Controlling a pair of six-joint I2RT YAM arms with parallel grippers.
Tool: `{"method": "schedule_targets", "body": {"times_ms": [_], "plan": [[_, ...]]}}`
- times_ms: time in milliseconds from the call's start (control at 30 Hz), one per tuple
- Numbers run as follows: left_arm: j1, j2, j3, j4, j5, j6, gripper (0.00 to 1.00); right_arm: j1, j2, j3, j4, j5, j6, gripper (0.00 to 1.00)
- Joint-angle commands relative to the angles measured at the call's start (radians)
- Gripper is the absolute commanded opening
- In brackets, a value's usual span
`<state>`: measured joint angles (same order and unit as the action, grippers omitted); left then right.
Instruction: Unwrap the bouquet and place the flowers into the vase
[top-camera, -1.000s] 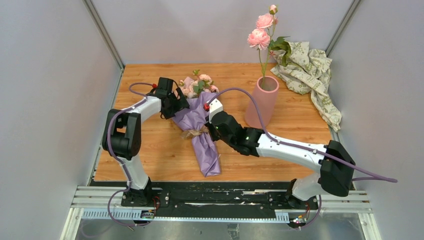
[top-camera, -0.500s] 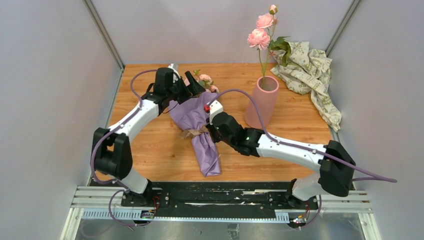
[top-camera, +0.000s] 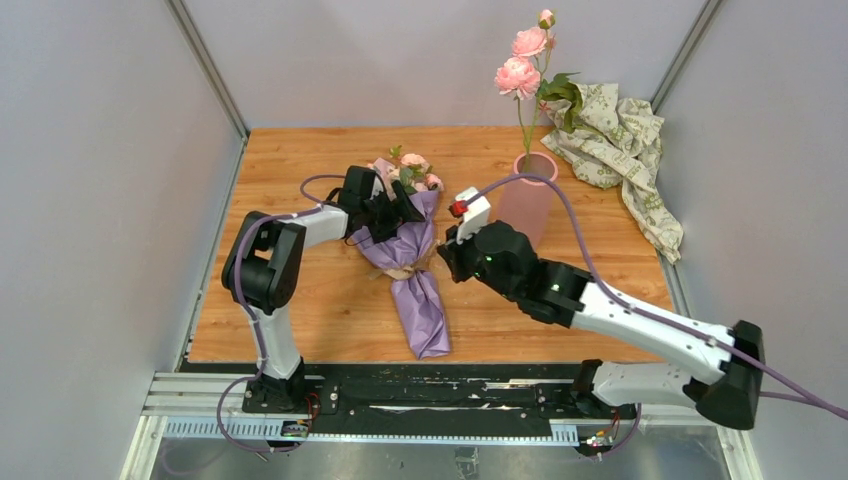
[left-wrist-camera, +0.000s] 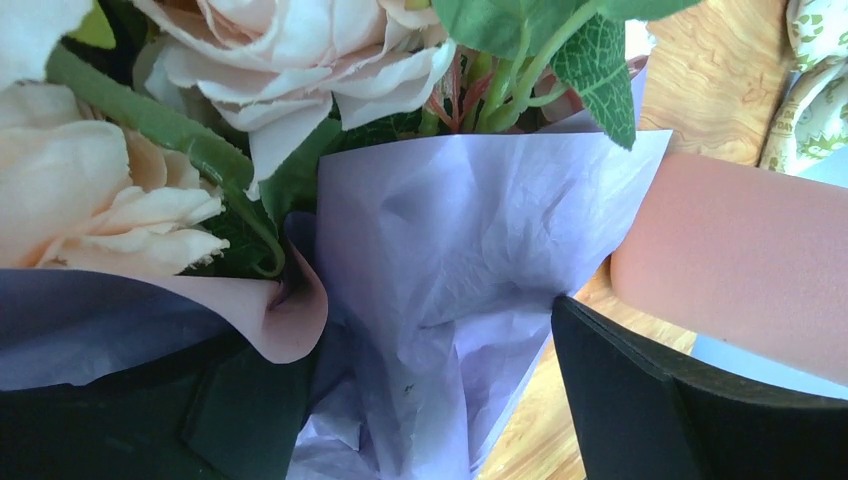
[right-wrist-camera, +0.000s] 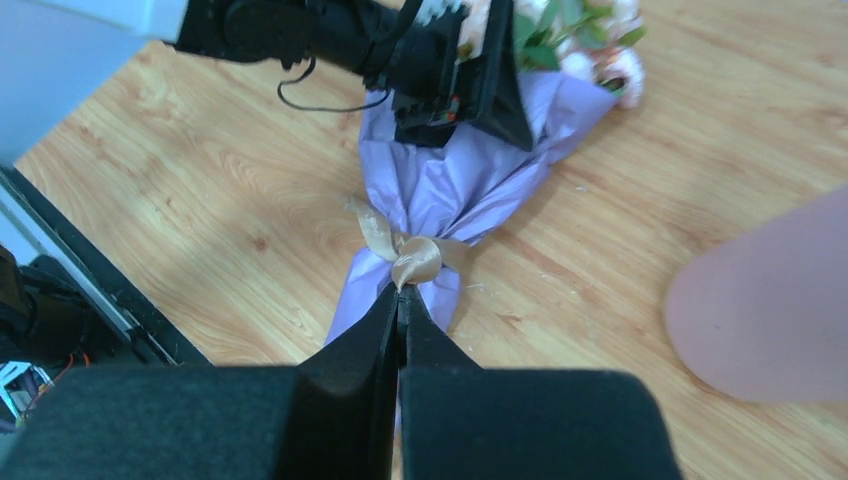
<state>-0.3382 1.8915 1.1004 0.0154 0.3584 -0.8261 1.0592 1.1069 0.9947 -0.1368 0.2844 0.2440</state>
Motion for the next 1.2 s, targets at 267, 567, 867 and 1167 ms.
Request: {"method": "schedule_targets", "body": {"times_ms": [267,567,867,1167], "plan": [[-0.030,0.010,0.052,-0.107,-0.060,0.071,1.00,-0.010,-0.328,-0.091,-0.182,0.330,-0.127,0.07],[-0.104,-0.493,-0.089,-0.235,-0.436,-0.004,1.00,-0.011,-0.101,-0.157,0.018,0.212,-0.093,0.64],[-0.121,-0.916,-0.620,0.044,-0.423,-0.472,1.00,-0.017,0.052,-0.127,0.091,0.076,-0.072,0.62],[-0.163,-1.304,-0.848,0.016,-0.606,-0.646,0.89,-0.019,0.025,-0.172,0.114,0.032,-0.042,0.61]]}}
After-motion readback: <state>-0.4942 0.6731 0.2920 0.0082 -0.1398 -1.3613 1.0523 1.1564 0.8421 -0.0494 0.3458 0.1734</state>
